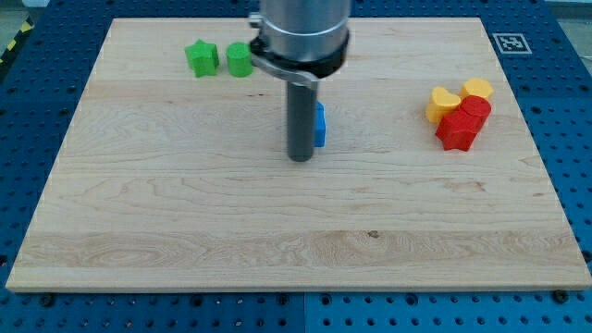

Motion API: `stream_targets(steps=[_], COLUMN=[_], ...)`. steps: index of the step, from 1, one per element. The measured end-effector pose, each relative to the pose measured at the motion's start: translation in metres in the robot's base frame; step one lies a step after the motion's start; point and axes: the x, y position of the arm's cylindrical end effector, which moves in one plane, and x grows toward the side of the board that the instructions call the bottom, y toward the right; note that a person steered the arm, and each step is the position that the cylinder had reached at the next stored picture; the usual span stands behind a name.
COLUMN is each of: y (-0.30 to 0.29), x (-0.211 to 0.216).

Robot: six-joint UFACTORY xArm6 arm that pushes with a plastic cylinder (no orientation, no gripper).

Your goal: Move the arm to the left of the green star

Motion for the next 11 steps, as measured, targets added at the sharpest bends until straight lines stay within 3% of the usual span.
stream_targets(steps=[2, 3, 4, 5, 7, 8, 10, 11], y=[-0.070, -0.084, -0.085, -0.088, -0.186, -0.199, -0.239, -0.239], x=[0.002, -0.010, -0.054, -0.057, -0.057, -0.078, -0.166, -0.172])
